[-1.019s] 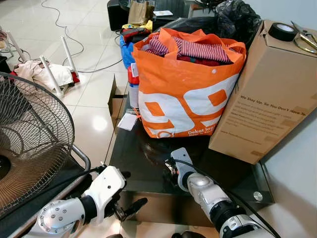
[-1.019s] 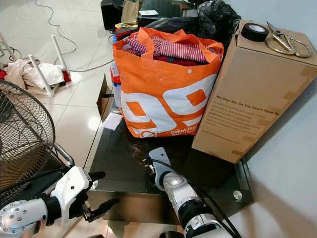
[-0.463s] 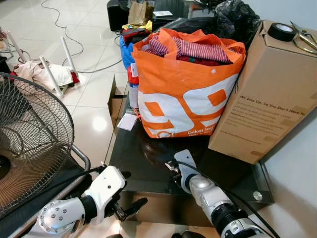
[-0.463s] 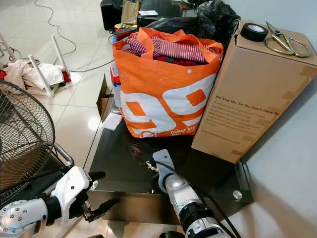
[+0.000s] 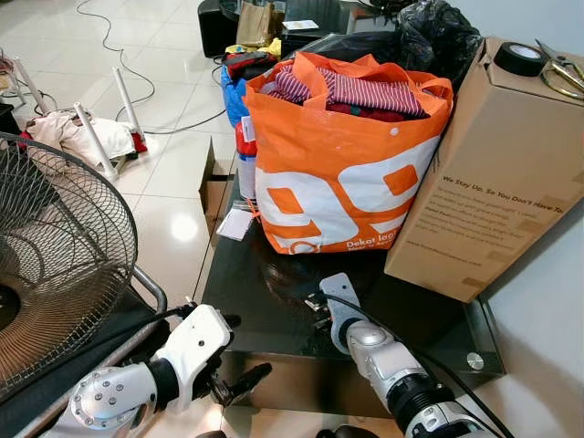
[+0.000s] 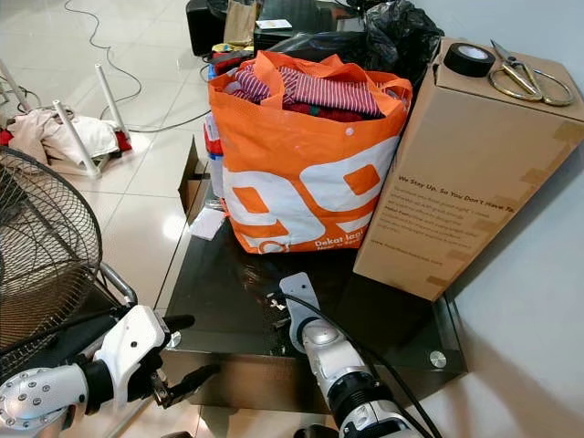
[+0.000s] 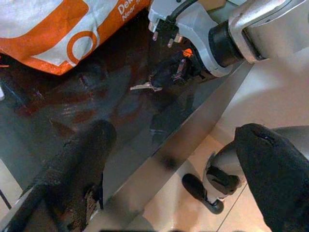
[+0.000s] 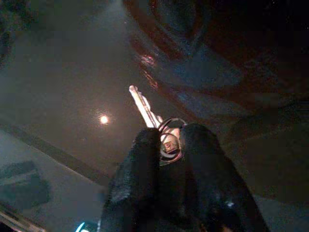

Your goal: Hang keys on a hook

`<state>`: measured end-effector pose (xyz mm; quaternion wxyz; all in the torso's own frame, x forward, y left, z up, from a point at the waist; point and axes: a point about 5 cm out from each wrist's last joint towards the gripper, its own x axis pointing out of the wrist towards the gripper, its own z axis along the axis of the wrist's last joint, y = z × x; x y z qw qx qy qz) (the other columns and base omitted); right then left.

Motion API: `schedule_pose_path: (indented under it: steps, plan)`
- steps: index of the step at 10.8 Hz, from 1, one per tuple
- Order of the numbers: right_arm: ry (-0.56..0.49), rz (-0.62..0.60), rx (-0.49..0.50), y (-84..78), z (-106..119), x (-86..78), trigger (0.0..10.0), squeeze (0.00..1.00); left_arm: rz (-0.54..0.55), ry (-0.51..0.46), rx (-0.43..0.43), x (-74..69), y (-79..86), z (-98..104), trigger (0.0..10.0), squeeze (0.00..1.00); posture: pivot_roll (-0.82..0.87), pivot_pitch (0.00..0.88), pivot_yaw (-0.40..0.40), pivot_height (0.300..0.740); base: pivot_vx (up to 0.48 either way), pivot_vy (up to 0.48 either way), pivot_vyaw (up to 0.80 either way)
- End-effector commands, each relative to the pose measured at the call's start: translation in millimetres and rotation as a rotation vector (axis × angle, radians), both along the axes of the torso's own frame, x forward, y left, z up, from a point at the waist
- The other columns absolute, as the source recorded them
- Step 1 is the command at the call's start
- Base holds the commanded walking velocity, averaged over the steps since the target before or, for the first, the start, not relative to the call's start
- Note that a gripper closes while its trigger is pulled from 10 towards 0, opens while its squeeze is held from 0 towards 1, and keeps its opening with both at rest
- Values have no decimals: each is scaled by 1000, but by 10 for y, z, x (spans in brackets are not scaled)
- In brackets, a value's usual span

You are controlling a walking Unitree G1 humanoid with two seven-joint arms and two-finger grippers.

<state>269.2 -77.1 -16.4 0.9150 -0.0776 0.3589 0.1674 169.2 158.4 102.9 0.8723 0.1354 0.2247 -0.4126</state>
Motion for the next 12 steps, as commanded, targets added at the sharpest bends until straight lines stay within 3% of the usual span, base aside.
schedule_pose_path:
  steps: [1,8,9,12]
  plan:
    - [-9,-33,-12,-61,4,17,0,0,-3,-4,8,15,0,-9,10000,0,62,32,-51,740,0,0,0]
    - [-24,-68,-55,-139,2,38,118,0,-4,-8,14,15,-3,-8,10000,0,63,33,-52,740,0,0,0]
    - [-31,-65,-40,-125,14,42,10000,1000,-5,-7,14,14,-5,-10,10000,0,62,35,-52,740,0,0,0]
    - [-39,-54,-41,-100,27,45,10000,1000,-5,-7,16,21,-1,-11,10000,0,62,36,-50,740,0,0,0]
